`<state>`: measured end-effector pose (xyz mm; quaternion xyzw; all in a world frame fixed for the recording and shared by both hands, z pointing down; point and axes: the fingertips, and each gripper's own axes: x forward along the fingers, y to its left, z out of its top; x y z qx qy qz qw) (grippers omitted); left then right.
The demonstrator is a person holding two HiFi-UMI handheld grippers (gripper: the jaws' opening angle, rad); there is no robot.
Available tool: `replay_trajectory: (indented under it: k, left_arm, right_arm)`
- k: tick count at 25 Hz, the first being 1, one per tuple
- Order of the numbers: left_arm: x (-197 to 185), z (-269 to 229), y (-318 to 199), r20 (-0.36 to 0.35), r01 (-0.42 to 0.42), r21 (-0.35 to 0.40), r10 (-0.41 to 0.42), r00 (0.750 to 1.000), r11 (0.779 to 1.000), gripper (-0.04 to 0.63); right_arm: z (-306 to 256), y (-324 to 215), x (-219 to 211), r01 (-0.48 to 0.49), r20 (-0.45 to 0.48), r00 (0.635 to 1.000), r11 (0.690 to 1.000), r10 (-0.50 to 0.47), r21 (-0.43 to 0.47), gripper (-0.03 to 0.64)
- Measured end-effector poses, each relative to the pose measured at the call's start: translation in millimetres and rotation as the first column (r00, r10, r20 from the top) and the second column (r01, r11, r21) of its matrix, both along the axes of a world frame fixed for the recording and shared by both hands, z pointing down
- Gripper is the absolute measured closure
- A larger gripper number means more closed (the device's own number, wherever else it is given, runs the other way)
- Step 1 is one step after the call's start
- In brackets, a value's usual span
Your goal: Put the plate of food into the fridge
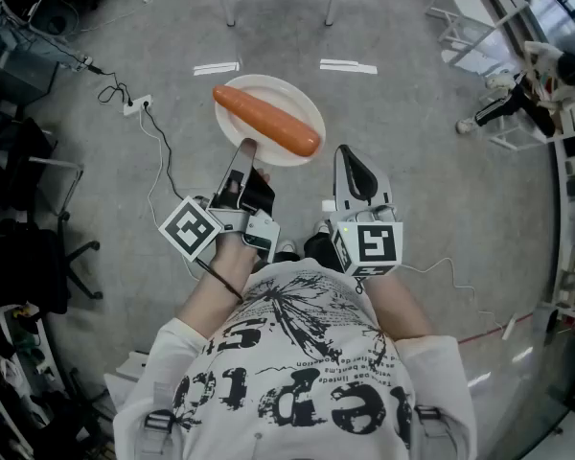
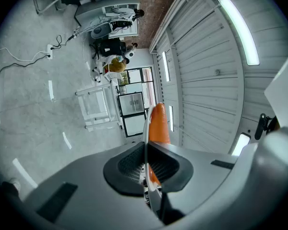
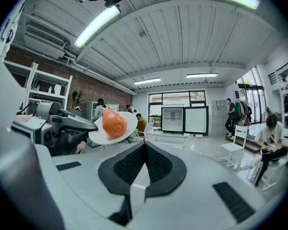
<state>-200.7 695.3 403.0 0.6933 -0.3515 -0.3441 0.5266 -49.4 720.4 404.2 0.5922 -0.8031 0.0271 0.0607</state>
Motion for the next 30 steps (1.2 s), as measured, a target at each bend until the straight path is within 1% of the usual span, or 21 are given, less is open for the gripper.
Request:
replay_trajectory:
  k: [3,6,12,16,19,24,30]
  left_arm:
    - [2,-6,2,-0.002,-0.01,0.017,0.01,1.0,1.0,0.571]
    - [4,-8,3,-0.013,-0.012,0.01,0.012,1.0,1.0,0.572]
    - [4,-11,8,-0.006,-0.012,0.011,0.012,1.0,1.0,0.572]
    - [2,-11,10,0.002,-0.011,0.014,0.011,1.0,1.0,0.572]
    - [0,-12,11,0.01,-0.005,0.018,0.005,1.0,1.0,0.571]
    - [4,-16,14,-0.005,-0.024,0.025,0.024,1.0,0.999,0.571]
    - [10,-10,3,-0.026,-0.016,0.0,0.016,1.0,1.0,0.572]
  right_arm:
    - [-1,3,-2,0.003,-0.006,1.0,1.0,-0.003,0.001,0.617]
    - [-1,4,-1,-0.001,-0.003,1.0,1.0,0.001,-0.003,0.617]
    - [-8,9,0,-0.013,-0.005,1.0,1.0,0.013,0.018,0.617]
    - [-8,13,3,-0.034,0.017,0.999,0.999,0.034,0.009,0.617]
    - [-8,13,4,-0.046,0.016,0.999,0.999,0.046,0.002,0.617]
    - [-10,14,7,-0.062,0.015,0.998,0.998,0.062,-0.001,0.617]
    - [2,4,13,-0.052,0.04,0.998,0.998,0.053,-0.028,0.617]
